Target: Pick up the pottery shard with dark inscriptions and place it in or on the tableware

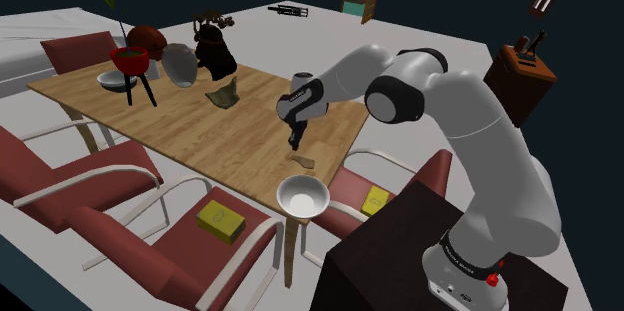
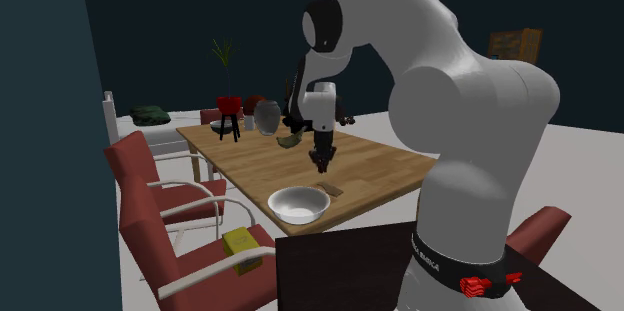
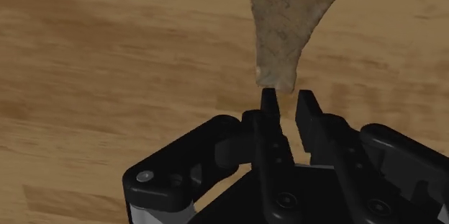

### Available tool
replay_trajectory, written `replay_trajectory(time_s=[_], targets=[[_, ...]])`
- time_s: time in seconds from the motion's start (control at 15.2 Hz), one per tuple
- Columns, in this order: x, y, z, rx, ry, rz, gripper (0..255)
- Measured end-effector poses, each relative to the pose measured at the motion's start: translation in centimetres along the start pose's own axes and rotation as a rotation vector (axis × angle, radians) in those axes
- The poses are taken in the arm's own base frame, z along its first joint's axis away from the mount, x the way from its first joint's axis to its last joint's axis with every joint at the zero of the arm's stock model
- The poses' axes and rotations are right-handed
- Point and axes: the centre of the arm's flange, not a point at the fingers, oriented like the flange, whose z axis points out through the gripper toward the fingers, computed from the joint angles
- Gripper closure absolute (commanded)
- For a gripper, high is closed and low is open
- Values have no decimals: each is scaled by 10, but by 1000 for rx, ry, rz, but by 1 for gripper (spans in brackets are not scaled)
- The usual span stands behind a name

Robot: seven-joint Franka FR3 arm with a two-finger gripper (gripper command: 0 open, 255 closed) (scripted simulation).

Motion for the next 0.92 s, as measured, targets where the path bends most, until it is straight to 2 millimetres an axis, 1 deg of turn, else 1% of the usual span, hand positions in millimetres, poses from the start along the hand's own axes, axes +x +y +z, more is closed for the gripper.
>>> replay_trajectory(time_s=[0.2,0.26,0.33,0.4,0.46,0.59,0.73,0.92], targets=[[0,0,-14,0,0,0,255],[0,0,-14,0,0,0,0],[0,0,-14,0,0,0,0],[-5,-2,-9,-3,-2,-1,0],[-11,-3,-4,-8,-6,-2,0],[-29,-11,13,-21,-15,-4,0],[-42,-12,25,-30,-20,-6,0],[-44,-12,40,-34,-21,-7,0]])
